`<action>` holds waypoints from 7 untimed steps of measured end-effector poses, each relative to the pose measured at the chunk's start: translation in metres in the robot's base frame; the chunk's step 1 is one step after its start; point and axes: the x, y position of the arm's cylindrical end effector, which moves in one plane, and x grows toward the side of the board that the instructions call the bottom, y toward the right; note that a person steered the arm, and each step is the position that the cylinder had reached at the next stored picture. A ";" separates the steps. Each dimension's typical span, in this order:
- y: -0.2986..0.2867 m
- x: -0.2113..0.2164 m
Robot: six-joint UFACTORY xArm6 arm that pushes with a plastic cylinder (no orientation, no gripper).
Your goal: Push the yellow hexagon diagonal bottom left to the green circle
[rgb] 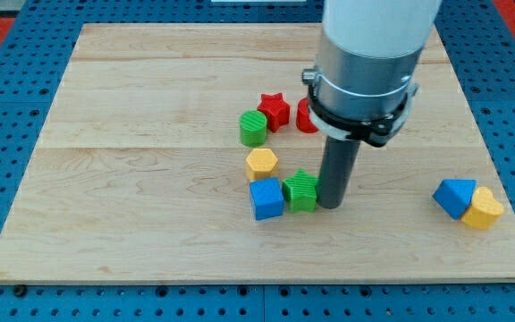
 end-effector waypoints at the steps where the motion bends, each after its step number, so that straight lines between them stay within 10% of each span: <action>1: -0.009 0.000; 3: 0.040 -0.035; 7: -0.098 -0.057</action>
